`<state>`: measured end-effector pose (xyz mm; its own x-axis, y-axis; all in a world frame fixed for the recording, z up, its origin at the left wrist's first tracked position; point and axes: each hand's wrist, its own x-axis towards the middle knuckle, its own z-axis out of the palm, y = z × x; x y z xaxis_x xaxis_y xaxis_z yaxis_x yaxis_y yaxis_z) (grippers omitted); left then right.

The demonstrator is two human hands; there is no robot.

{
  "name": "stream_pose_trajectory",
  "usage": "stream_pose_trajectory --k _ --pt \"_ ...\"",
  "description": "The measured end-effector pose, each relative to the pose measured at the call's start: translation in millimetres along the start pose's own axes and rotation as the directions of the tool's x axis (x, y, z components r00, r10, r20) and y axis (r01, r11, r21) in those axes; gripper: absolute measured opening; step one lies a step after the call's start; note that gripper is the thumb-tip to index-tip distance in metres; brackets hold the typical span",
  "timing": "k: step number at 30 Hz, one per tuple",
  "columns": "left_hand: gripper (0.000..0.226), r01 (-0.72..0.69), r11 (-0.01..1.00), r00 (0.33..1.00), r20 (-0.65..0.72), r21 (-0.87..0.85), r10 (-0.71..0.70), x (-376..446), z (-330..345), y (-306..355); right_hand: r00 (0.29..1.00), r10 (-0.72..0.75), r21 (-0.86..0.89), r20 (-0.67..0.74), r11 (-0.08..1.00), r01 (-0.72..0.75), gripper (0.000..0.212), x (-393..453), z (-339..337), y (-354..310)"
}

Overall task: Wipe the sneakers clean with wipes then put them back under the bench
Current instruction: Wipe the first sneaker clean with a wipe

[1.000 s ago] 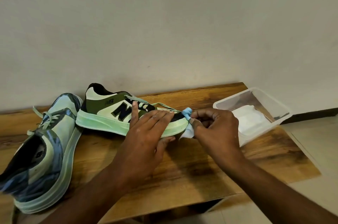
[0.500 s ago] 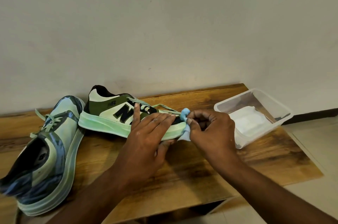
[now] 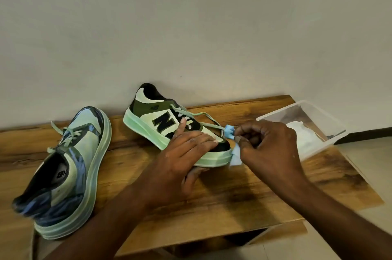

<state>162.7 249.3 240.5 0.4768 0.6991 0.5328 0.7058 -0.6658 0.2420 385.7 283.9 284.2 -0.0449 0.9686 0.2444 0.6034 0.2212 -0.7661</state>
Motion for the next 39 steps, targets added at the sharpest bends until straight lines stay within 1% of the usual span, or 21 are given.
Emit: stream_pose_trajectory --k 3,5,7,11,14,15,17,19,20,22,24,26,27,30,32,34,35,37,38,39 --pt "0.048 0.006 0.999 0.997 0.081 -0.047 -0.002 -4 -12 -7 0.992 0.085 -0.056 0.095 0.995 -0.08 0.016 -1 0 2" --pt "0.049 0.005 1.0 0.992 0.128 -0.021 -0.003 -12 -17 -11 0.982 0.125 -0.066 0.143 0.991 -0.117 0.016 -6 7 4" --pt "0.055 0.013 1.0 0.983 0.18 0.012 -0.015 -22 -22 -13 0.974 0.151 -0.061 0.169 0.988 -0.142 0.014 -8 13 7" --pt "0.073 0.141 0.99 0.958 0.254 -0.018 -0.132 -41 -36 -15 0.952 0.203 0.026 0.228 0.976 -0.215 0.013 -13 23 13" --pt "0.085 0.207 0.978 0.951 0.234 -0.001 -0.201 -44 -33 -7 0.939 0.238 0.111 0.247 0.956 -0.271 0.011 -17 27 11" --pt "0.082 0.217 0.976 0.955 0.207 0.008 -0.214 -42 -29 -4 0.943 0.231 0.13 0.239 0.955 -0.267 0.012 -19 28 10" --pt "0.071 0.216 0.976 0.965 0.148 0.019 -0.216 -40 -19 -1 0.967 0.173 0.151 0.189 0.968 -0.203 0.015 -26 32 7" --pt "0.066 0.226 0.974 0.967 0.12 0.012 -0.225 -39 -16 -3 0.987 0.056 0.15 0.148 0.986 -0.078 0.019 -41 36 2" --pt "0.067 0.226 0.974 0.967 0.117 0.008 -0.225 -39 -15 -5 0.99 -0.027 0.124 0.135 0.992 0.01 0.02 -49 38 1" --pt "0.07 0.221 0.975 0.968 0.123 -0.005 -0.219 -40 -15 -7 0.973 -0.188 0.056 0.133 0.982 0.182 0.023 -61 42 3" --pt "0.07 0.225 0.974 0.968 0.122 -0.021 -0.221 -40 -15 -8 0.954 -0.264 0.055 0.144 0.964 0.259 0.024 -62 43 8" --pt "0.068 0.228 0.973 0.967 0.122 -0.024 -0.224 -39 -15 -9 0.959 -0.248 0.075 0.138 0.968 0.24 0.023 -57 43 10" --pt "0.067 0.225 0.974 0.968 0.123 -0.023 -0.221 -38 -15 -9 0.971 -0.2 0.098 0.133 0.977 0.188 0.023 -53 43 11" --pt "0.067 0.233 0.972 0.967 0.116 -0.037 -0.227 -37 -14 -9 0.99 0.018 0.196 0.142 0.979 -0.047 0.022 -38 42 15" --pt "0.067 0.246 0.968 0.966 0.096 -0.055 -0.24 -37 -15 -10 0.987 0.091 0.207 0.13 0.971 -0.117 0.022 -33 42 18" --pt "0.066 0.255 0.964 0.966 0.076 -0.079 -0.249 -38 -16 -12 0.988 0.065 0.207 0.143 0.974 -0.094 0.023 -40 42 14" --pt "0.068 0.254 0.964 0.966 0.072 -0.074 -0.249 -38 -16 -12 0.986 0.016 0.202 0.168 0.978 -0.051 0.022 -48 43 12" --pt "0.077 0.251 0.968 0.965 0.09 -0.032 -0.247 -40 -15 -12 0.964 -0.118 0.157 0.24 0.984 0.081 0.021 -64 46 4" --pt "0.083 0.245 0.969 0.964 0.102 -0.007 -0.244 -40 -14 -12 0.949 -0.159 0.135 0.271 0.983 0.126 0.021 -67 46 1" --pt "0.085 0.237 0.971 0.965 0.11 0.019 -0.237 -40 -13 -11 0.945 -0.157 0.126 0.287 0.984 0.125 0.021 -64 44 0"
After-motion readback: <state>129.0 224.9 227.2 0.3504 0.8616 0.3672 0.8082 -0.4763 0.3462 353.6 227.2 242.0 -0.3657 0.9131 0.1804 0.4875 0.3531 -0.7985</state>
